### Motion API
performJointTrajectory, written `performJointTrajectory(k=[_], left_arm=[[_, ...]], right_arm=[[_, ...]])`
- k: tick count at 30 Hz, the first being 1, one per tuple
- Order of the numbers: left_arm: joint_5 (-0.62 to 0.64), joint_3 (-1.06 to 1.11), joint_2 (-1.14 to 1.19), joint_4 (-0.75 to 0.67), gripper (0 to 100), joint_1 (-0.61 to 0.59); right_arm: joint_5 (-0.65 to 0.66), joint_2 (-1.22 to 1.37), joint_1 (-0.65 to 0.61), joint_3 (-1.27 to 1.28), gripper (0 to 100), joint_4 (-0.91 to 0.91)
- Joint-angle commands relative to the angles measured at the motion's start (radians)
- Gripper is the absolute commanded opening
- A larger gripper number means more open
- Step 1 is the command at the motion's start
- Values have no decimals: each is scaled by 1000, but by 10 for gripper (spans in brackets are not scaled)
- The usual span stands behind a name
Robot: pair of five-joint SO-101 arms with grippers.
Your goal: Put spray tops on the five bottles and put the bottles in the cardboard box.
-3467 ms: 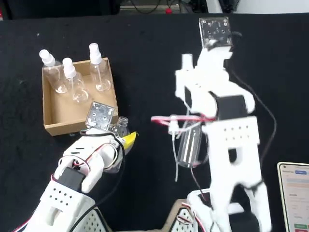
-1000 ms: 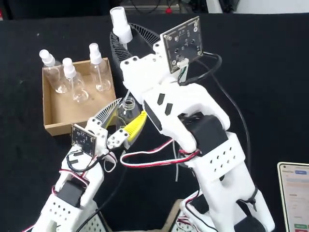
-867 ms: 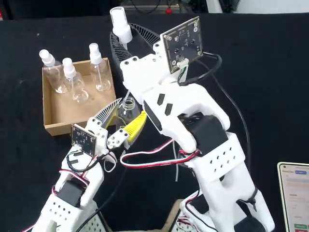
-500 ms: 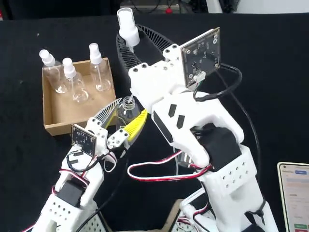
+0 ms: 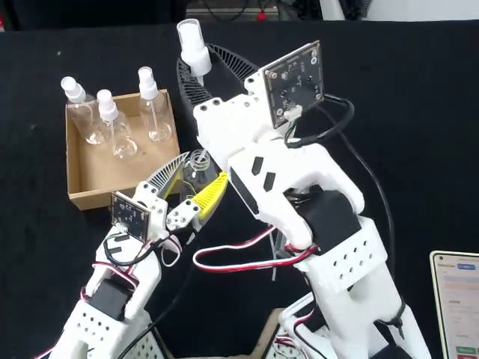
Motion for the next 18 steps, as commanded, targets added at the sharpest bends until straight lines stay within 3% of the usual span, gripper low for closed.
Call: performJointTrajectory(k=[1, 18], left_arm=[[2, 21, -14, -14, 159, 2], [2, 21, -14, -14, 159, 4]], right_arm=[[6, 4, -6, -5, 74, -25], [6, -13, -6, -7, 74, -89]])
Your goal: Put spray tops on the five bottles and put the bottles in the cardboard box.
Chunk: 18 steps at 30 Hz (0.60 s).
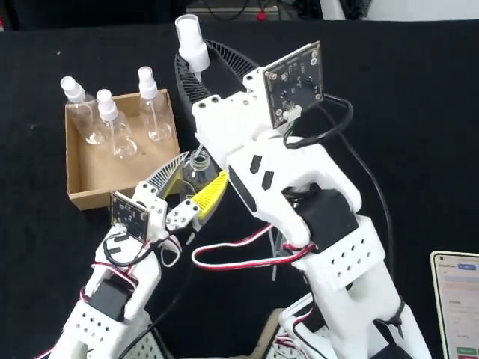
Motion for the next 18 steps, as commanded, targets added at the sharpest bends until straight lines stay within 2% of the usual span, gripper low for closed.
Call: performJointTrajectory(k=[1, 18], left_arm=[[2, 21, -14, -14, 159, 4], [2, 21, -14, -14, 159, 2]], right_arm=[[5, -13, -6, -22, 74, -37], [5, -45, -12, 64, 74, 14]])
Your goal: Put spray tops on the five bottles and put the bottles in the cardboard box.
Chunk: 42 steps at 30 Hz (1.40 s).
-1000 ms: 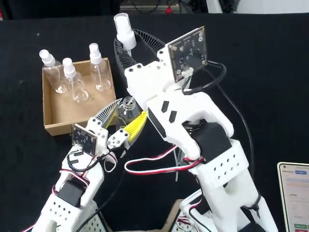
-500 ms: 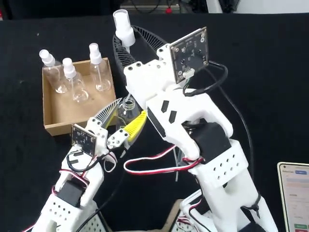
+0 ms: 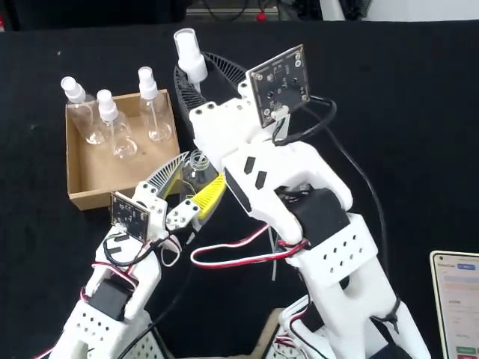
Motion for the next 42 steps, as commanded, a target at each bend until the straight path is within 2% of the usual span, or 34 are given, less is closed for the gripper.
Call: performJointTrajectory(k=[1, 8, 19, 24, 42], left_arm=[[2, 21, -14, -14, 159, 2], [2, 21, -14, -14, 159, 2], [2, 21, -14, -14, 159, 2], [5, 21, -11, -14, 159, 1], [2, 21, -14, -14, 161, 8]], right_arm=[[6, -56, -14, -7, 74, 20], [-3, -119, -15, 7, 74, 137], [3, -268, -112, 197, 74, 144], [3, -298, -106, 283, 74, 144], [-3, -294, -94, 354, 74, 190]])
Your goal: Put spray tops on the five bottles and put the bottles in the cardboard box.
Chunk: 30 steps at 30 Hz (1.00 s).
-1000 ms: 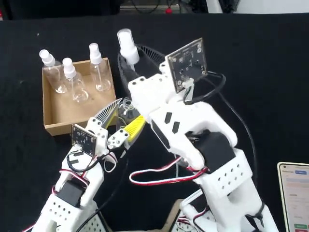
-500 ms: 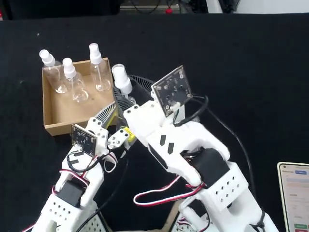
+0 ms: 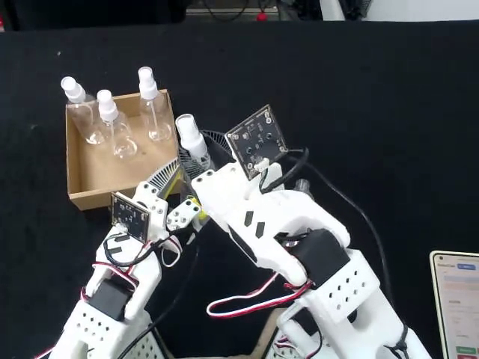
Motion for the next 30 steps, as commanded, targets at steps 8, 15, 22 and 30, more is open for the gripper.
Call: performJointTrajectory(k=[8, 15, 22, 30], left_arm=[[2, 21, -14, -14, 162, 7], [2, 21, -14, -14, 162, 7], [2, 21, -14, -14, 162, -1], [2, 21, -14, -14, 163, -1]], right_arm=[[-3, -27, 35, 10, 74, 51], [-5, -15, 35, 7, 74, 51], [-5, 73, 31, -91, 77, 124], [-5, 137, 31, -194, 79, 199]])
